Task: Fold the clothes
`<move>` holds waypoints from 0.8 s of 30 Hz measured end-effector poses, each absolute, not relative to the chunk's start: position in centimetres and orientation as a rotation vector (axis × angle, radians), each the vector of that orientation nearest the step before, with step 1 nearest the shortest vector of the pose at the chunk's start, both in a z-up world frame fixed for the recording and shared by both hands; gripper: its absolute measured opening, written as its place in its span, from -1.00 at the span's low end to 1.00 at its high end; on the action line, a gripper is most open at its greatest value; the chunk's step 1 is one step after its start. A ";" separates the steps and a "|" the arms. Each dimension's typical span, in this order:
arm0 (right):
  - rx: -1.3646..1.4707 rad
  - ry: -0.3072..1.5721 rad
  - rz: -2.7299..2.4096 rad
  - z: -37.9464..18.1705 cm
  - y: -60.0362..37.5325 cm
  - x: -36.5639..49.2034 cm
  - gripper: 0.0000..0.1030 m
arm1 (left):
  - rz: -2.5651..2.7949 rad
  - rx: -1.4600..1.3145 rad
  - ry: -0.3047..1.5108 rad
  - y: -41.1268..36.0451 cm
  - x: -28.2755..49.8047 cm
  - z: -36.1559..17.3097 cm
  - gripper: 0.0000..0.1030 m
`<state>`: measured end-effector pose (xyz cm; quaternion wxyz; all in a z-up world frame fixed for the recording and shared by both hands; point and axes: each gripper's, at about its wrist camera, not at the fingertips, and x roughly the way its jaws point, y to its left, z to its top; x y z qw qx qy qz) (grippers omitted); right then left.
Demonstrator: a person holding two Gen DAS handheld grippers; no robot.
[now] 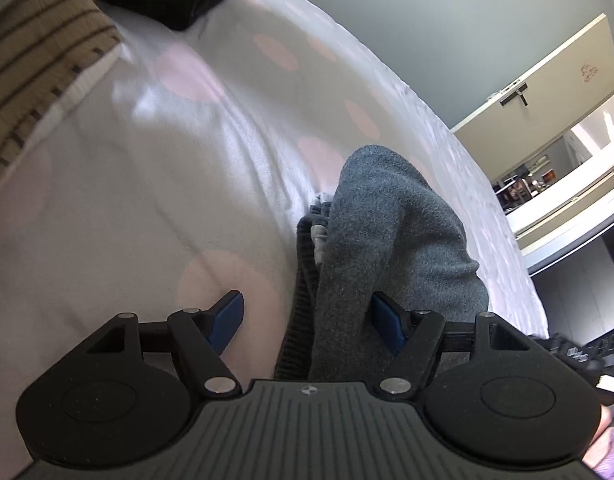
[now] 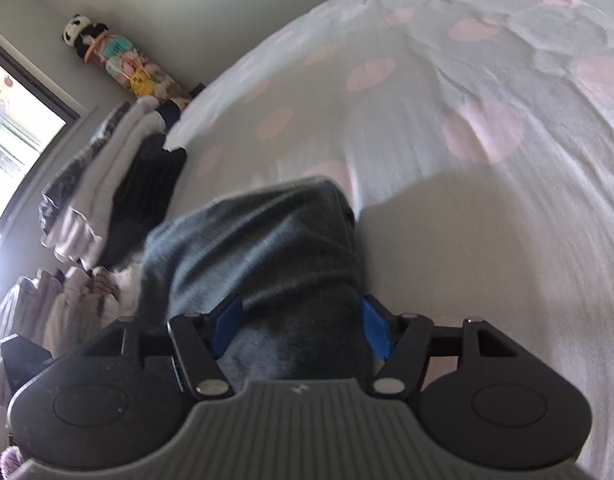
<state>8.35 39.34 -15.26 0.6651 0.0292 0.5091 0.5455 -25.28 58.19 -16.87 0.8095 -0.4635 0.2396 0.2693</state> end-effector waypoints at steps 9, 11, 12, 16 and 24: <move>0.133 1.222 1.231 -17.6 39.9 9.2 0.43 | 0.510 -1.066 0.496 58.8 -24.2 -18.1 -0.01; 0.143 1.225 1.242 -17.7 40.0 9.0 0.39 | 0.507 -1.074 0.491 58.8 -24.1 -18.2 -0.10; 0.156 1.235 1.248 -17.8 40.0 8.9 0.35 | 0.506 -1.079 0.487 58.8 -24.1 -18.3 -0.12; 0.225 1.283 1.248 -18.4 39.6 8.8 -0.07 | 0.506 -1.101 0.470 58.8 -24.2 -18.4 -0.27; 0.273 1.233 1.267 -15.5 37.7 7.8 -0.53 | 0.515 -1.073 0.421 58.0 -24.4 -17.4 -0.51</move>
